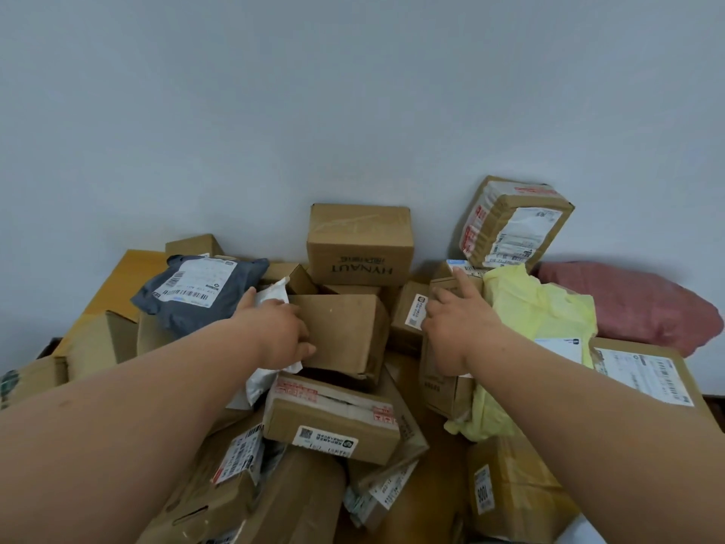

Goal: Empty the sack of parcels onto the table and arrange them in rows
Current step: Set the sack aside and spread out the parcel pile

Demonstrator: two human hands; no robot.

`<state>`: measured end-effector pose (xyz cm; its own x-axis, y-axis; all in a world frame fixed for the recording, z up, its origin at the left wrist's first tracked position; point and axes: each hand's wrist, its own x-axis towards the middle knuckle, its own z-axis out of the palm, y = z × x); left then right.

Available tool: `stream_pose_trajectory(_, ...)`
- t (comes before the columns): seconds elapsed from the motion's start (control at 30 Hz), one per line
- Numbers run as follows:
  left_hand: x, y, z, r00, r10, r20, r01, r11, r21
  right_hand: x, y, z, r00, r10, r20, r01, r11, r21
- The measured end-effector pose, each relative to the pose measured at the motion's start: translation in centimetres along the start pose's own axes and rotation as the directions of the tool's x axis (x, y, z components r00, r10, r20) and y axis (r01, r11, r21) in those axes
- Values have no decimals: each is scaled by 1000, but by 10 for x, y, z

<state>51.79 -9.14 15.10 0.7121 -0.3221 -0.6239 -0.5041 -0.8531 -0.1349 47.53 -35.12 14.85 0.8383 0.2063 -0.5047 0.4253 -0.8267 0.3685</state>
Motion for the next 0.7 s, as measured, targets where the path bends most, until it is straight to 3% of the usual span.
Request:
stream_pose_trajectory(0.13, 3, 4, 3, 992, -3, -124, -1, 1000, -28, -10, 3, 7, 995, 42, -86, -38, 998, 50)
stream_pose_trajectory(0.23, 3, 20, -1, 983, 17, -184, -25, 999, -42, -19, 7, 5, 957, 106, -269, -78, 990, 113)
stream_pose_trajectory(0.33, 1, 45, -14, 969, 54, -242, -76, 994, -82, -25, 19, 9, 778, 287, -559, -164, 952, 260)
stream_pose_trajectory(0.4, 1, 66, -23, 955, 86, -285, -129, 982, -137, -31, 33, 13, 651, 470, -596, -206, 865, 457)
stream_pose_trajectory(0.43, 2, 78, -28, 944, 101, -313, -156, 975, -157, -34, 40, 15, 629, 527, -572, -209, 823, 528)
stream_pose_trajectory(0.47, 2, 89, -32, 933, 118, -340, -183, 969, -166, -37, 46, 19, 651, 543, -531, -204, 799, 566)
stream_pose_trajectory(0.57, 6, 124, -41, 910, 199, -363, -271, 950, -157, -45, 53, 37, 843, 408, -350, -186, 833, 522)
stream_pose_trajectory(0.7, 15, 153, -41, 926, 251, -281, -286, 954, -94, -53, 61, 61, 881, 379, -283, -186, 828, 529)
